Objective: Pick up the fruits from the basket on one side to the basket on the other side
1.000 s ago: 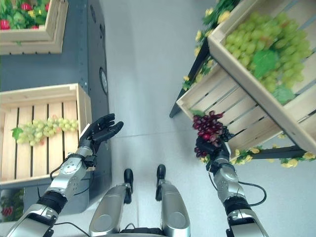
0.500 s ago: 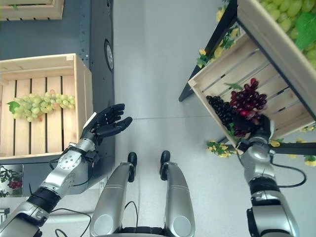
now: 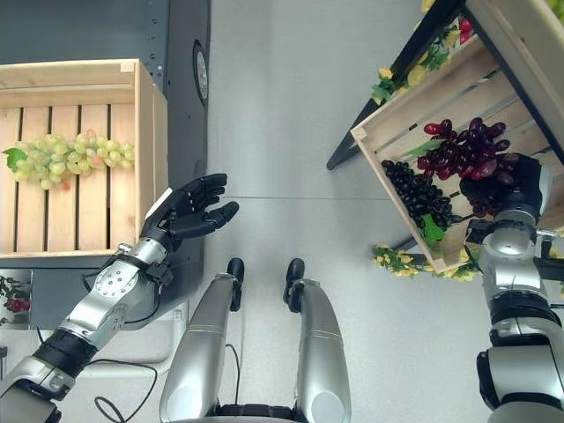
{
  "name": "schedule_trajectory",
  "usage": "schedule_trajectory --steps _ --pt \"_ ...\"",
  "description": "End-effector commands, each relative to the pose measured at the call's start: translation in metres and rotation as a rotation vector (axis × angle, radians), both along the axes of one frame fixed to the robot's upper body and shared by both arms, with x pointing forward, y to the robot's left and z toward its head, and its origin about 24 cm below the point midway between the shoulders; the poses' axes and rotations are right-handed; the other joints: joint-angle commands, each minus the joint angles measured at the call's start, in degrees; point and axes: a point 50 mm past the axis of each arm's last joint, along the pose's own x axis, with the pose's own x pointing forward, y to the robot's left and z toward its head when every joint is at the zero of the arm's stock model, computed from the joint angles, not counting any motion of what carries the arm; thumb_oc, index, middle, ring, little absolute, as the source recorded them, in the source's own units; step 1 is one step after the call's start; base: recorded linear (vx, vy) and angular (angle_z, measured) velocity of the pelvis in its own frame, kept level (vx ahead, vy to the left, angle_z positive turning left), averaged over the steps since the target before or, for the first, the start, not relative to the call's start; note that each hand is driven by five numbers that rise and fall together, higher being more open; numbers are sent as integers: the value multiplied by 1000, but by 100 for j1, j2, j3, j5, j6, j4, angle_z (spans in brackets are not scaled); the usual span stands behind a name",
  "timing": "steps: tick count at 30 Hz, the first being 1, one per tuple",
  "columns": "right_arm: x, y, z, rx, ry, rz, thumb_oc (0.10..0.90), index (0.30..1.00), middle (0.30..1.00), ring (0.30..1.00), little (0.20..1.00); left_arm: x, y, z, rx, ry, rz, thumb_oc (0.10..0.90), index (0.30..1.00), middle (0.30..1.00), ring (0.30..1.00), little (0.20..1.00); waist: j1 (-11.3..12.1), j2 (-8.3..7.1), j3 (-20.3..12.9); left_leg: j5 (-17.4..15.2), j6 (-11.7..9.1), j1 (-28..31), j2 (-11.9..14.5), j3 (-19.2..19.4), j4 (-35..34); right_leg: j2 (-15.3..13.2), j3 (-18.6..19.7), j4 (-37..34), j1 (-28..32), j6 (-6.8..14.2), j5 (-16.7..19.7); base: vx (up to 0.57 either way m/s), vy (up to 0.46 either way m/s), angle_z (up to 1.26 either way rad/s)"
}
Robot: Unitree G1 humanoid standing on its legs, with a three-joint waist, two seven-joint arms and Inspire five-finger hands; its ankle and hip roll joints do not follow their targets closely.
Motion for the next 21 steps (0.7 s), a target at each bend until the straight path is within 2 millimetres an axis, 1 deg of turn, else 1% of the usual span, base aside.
schedule_trajectory --steps 1,5,6,7,10,12,15,18,21 --pt "-20 -35 66 -136 -146 -117 400 300 300 300 300 -5 -6 45 -33 -210 -93 800 900 900 900 900 80 -222 -89 -466 240 244 -281 270 -13 189 -221 449 420 -100 -196 -1 -47 -1" --pt "-19 -36 65 -104 -162 -142 400 300 300 300 300 -5 -2 46 -28 -214 -90 800 900 900 900 900 88 -273 -89 -471 249 248 -241 268 -54 224 -228 386 425 -81 -171 0 -21 2" --pt "-19 -37 64 -85 -161 -164 656 684 684 684 684 -5 -2 46 -25 -217 -91 800 900 900 900 900 91 -278 -89 -468 254 254 -230 273 -83 233 -225 364 427 -85 -168 0 0 0" --pt "-20 -39 62 -54 -151 -183 800 900 900 900 900 -4 -2 46 -23 -217 -91 800 900 900 900 900 94 -276 -89 -466 252 275 -229 276 -112 243 -217 349 439 -87 -172 0 0 0" --pt "-21 -44 54 2 -116 -221 800 900 900 900 900 -4 -1 47 -21 -217 -87 800 900 900 900 900 103 -272 -89 -465 251 319 -226 286 -159 260 -196 307 483 -93 -186 0 0 0" --pt "-23 -48 42 112 -82 -253 800 900 900 900 900 -3 2 48 -17 -216 -82 800 900 900 900 900 109 -278 -89 -477 244 394 -218 296 -210 263 -194 279 551 -99 -217 0 0 0" --pt "-26 -53 28 225 -30 -283 800 900 900 900 900 -2 2 50 -14 -213 -85 800 900 900 900 900 135 -265 -89 -486 232 436 -225 283 -233 261 -191 275 585 -109 -244 0 0 0" --pt "-28 -55 22 266 0 -282 800 900 900 900 900 0 2 51 -11 -211 -87 800 900 900 900 900 152 -270 -89 -507 228 457 -224 280 -224 257 -202 277 609 -115 -261 11 -11 0" --pt "-30 -57 9 316 98 -248 800 900 900 900 900 0 2 50 -10 -205 -96 800 900 900 900 900 181 -276 -89 -524 226 513 -222 262 -225 252 -214 287 651 -132 -287 10 -5 0"
